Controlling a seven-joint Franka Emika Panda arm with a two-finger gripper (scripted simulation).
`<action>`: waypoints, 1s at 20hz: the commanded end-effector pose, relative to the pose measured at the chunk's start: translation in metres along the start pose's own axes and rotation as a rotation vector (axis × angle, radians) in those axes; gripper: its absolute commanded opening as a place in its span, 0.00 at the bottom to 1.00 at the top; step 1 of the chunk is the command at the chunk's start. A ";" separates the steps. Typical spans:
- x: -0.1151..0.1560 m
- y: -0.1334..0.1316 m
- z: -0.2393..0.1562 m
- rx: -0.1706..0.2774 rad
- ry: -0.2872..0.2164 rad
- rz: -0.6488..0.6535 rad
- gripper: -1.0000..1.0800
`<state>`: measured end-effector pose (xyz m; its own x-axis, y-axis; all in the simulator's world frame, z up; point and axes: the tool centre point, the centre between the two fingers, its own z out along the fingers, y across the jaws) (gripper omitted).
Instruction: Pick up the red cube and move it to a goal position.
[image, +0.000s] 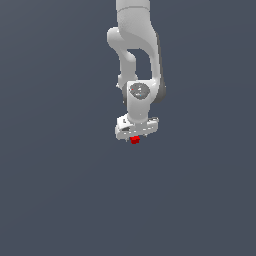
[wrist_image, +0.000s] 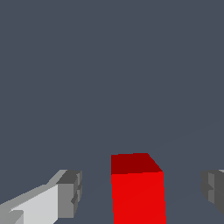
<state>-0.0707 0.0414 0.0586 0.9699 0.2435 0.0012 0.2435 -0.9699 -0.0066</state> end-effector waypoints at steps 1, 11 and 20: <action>-0.008 -0.001 0.014 -0.002 0.000 -0.023 0.96; -0.021 0.000 0.038 -0.005 -0.001 -0.060 0.96; -0.021 0.000 0.038 -0.005 -0.001 -0.060 0.00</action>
<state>-0.0911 0.0364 0.0211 0.9537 0.3008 0.0007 0.3008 -0.9537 -0.0010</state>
